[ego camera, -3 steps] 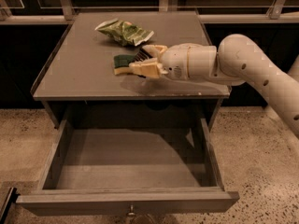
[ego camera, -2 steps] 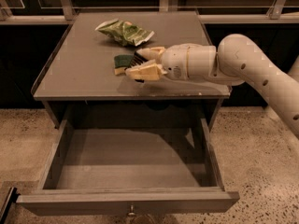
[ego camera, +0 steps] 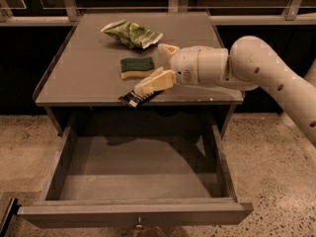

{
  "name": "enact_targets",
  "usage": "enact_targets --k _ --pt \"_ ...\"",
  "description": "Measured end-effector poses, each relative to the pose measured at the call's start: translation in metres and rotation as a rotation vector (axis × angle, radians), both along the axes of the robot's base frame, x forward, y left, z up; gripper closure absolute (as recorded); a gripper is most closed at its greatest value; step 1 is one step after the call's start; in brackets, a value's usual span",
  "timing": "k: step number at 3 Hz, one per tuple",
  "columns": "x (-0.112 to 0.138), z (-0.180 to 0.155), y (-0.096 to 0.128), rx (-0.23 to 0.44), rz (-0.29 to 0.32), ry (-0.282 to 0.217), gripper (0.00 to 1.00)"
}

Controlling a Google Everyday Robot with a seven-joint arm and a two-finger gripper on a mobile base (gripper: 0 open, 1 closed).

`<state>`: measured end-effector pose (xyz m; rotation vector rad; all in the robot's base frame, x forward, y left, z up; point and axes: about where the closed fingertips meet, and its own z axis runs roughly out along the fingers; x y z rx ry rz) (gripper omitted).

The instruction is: Pick rxbar chocolate from top drawer and place on counter

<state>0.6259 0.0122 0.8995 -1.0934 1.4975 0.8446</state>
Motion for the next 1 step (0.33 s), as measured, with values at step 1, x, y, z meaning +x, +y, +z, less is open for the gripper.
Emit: enact_targets --k 1 --pt "0.0 0.0 0.0 0.0 0.0 0.0 0.0"
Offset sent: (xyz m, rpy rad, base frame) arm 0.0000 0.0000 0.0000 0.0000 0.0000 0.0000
